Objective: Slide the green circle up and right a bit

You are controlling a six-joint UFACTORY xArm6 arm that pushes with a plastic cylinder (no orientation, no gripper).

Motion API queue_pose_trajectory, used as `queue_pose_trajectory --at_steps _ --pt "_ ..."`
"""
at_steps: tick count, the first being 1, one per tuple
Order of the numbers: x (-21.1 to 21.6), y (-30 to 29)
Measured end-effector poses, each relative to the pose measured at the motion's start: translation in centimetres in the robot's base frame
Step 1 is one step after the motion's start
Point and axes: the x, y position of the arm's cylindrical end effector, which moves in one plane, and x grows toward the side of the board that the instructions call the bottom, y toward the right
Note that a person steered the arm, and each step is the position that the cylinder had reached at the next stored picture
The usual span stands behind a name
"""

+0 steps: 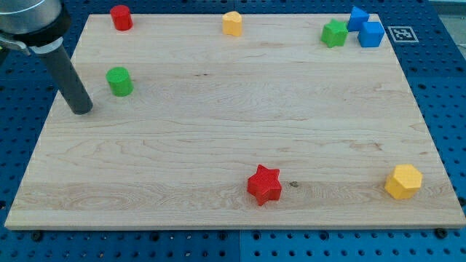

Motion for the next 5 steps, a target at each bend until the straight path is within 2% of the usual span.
queue_pose_trajectory --at_steps 1,3,4,5 --pt "-2.0 0.6" --pt "-4.2 7.9" --pt "-5.7 8.6" --pt "-6.4 3.4"
